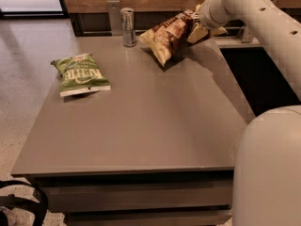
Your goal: Move brown chip bag near redbull can
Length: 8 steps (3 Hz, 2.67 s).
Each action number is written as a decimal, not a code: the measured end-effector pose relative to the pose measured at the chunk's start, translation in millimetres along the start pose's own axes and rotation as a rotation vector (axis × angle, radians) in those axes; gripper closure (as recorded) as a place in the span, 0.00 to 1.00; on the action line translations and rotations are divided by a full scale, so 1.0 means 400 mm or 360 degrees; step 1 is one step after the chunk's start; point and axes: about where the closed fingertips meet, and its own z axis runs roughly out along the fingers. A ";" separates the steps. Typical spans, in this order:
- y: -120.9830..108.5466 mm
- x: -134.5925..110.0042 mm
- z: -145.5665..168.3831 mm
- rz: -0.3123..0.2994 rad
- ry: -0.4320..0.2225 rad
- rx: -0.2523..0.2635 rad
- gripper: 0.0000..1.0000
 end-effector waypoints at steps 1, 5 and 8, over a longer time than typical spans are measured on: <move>0.010 -0.004 0.038 -0.0005 0.0011 0.0000 1.00; 0.028 0.015 0.073 0.0026 0.0039 0.0003 0.38; 0.041 0.013 0.087 0.0025 0.0038 -0.0012 0.00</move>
Offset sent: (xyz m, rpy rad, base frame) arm 0.0146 -0.0134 -0.0222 0.0073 -0.0132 -0.0895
